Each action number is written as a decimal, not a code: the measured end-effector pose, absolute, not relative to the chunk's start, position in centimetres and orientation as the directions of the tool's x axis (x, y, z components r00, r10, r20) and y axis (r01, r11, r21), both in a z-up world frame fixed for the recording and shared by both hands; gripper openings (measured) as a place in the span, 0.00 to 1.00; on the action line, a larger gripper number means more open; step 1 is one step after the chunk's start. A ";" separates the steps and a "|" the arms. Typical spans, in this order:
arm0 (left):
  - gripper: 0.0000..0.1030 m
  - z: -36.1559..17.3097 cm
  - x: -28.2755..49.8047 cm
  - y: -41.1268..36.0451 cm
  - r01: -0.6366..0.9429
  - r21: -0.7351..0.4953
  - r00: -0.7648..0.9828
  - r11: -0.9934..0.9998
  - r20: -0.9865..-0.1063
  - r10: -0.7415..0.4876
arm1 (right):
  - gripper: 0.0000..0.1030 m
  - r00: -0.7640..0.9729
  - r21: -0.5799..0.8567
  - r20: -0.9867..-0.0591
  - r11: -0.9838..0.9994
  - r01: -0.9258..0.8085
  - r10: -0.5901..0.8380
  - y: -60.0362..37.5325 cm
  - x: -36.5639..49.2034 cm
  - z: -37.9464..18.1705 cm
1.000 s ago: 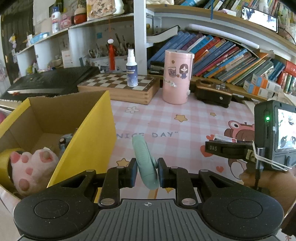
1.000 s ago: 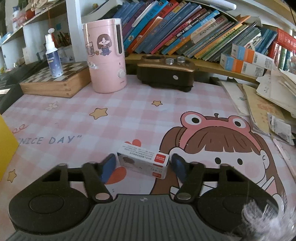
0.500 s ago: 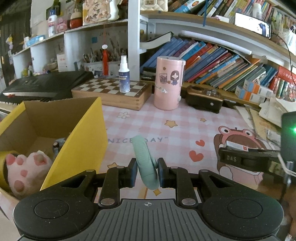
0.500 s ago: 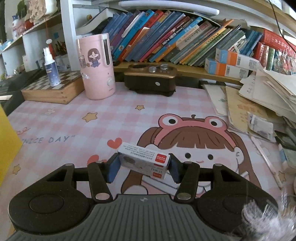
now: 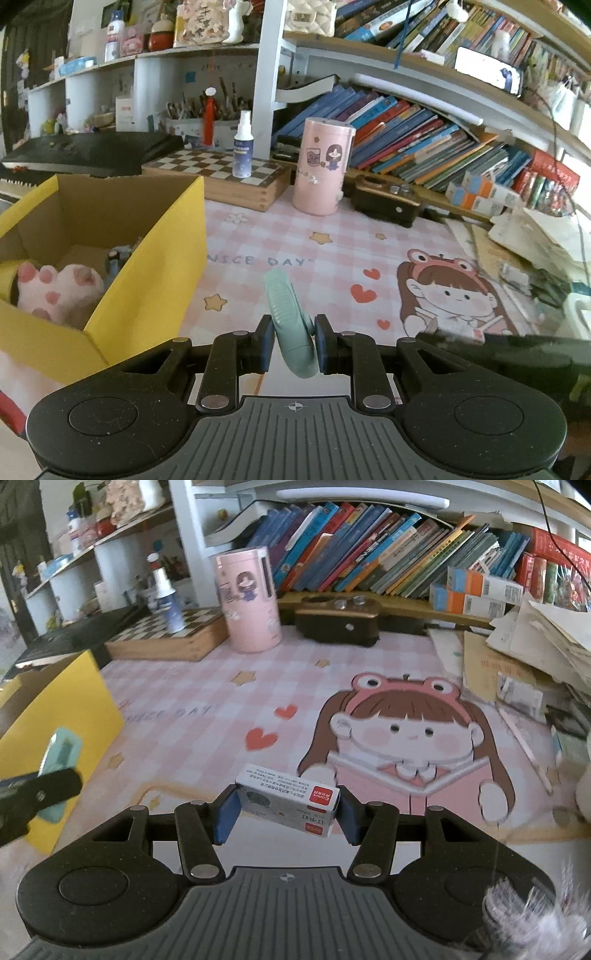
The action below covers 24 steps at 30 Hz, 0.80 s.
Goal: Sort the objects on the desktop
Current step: 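Carry the green object and white box toward the yellow box with both tools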
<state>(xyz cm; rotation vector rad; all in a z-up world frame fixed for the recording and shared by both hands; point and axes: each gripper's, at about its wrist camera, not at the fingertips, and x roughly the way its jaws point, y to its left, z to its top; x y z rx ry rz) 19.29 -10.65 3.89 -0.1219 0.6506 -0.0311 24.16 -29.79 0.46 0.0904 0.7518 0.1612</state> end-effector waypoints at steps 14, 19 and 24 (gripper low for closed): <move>0.21 4.5 13.9 -7.3 0.060 -0.155 0.815 0.986 -0.563 -0.139 | 0.51 0.716 0.113 -0.682 0.989 -0.098 0.149 -26.0 16.7 1.3; 0.21 4.5 11.3 -4.9 0.062 -0.162 0.815 0.985 -0.561 -0.144 | 0.51 0.719 0.107 -0.680 0.990 -0.092 0.140 -23.5 14.0 1.6; 0.21 4.4 8.4 -1.9 0.047 -0.168 0.811 0.985 -0.569 -0.136 | 0.51 0.717 0.103 -0.682 0.989 -0.102 0.145 -20.6 11.1 2.0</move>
